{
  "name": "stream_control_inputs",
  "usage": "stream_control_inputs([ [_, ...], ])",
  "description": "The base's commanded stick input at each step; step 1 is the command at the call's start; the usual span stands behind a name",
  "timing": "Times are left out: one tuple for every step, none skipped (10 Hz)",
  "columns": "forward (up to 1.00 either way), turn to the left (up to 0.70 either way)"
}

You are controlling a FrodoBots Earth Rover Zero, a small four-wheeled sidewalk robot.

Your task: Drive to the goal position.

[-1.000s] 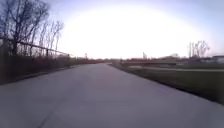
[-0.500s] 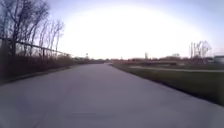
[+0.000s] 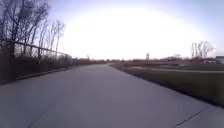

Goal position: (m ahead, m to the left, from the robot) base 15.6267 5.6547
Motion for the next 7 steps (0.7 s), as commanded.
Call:
stream_control_inputs([
  [0.63, 0.01],
  [0.96, 0.01],
  [0.97, 0.01],
  [0.97, 0.03],
  [0.97, 0.06],
  [0.97, 0.11],
  [1.0, 0.36],
])
